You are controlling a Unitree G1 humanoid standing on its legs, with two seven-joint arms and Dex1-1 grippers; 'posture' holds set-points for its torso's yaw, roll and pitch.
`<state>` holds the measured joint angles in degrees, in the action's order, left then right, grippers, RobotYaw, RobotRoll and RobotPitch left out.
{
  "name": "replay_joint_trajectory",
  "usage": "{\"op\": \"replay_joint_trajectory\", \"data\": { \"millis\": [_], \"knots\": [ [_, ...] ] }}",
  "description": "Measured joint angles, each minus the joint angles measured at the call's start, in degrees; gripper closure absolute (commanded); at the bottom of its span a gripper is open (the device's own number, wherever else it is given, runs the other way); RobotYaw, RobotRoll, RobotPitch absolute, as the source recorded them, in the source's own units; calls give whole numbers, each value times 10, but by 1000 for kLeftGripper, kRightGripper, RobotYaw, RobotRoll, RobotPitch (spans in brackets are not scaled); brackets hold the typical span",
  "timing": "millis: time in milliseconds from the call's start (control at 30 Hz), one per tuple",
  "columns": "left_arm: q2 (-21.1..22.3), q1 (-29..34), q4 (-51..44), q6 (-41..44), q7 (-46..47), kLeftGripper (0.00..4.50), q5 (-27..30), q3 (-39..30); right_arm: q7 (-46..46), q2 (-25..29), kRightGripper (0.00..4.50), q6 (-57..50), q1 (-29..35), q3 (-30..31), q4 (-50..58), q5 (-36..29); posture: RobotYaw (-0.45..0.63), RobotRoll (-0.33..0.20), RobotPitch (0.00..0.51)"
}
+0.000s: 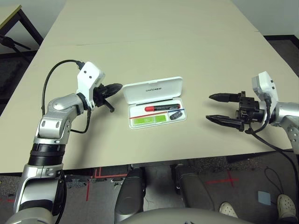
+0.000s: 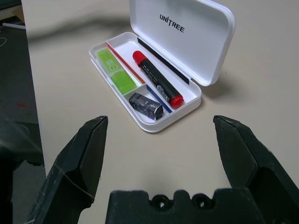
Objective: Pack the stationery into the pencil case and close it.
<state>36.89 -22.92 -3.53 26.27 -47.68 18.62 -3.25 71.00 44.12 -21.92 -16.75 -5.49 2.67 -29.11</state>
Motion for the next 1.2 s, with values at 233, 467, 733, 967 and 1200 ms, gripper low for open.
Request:
{"op": "replay_joint_trajectory", "data": {
  "millis": [233, 467, 733, 967, 1200],
  "knots": [
    [16, 29, -58, 0, -57, 4464, 29, 2, -1, -1, 0, 8, -3, 3, -4, 3, -43, 0, 160],
    [49, 71, -105, -16, -103, 4464, 26, 40, 0, -1, 0, 9, -6, 6, -6, 5, -42, 0, 164],
    [55, 88, -112, -54, -106, 4464, -24, 82, 7, 3, 0, 6, -1, 13, -6, 9, -50, 0, 172],
    [56, 83, -95, -75, -102, 4464, -64, 110, 7, 3, 0, 5, 2, 13, -5, 10, -63, 0, 176],
    [59, 70, -88, -79, -100, 4464, -93, 123, 3, 5, 0, 5, 15, 13, -3, 11, -78, 0, 178]
  ]
}}
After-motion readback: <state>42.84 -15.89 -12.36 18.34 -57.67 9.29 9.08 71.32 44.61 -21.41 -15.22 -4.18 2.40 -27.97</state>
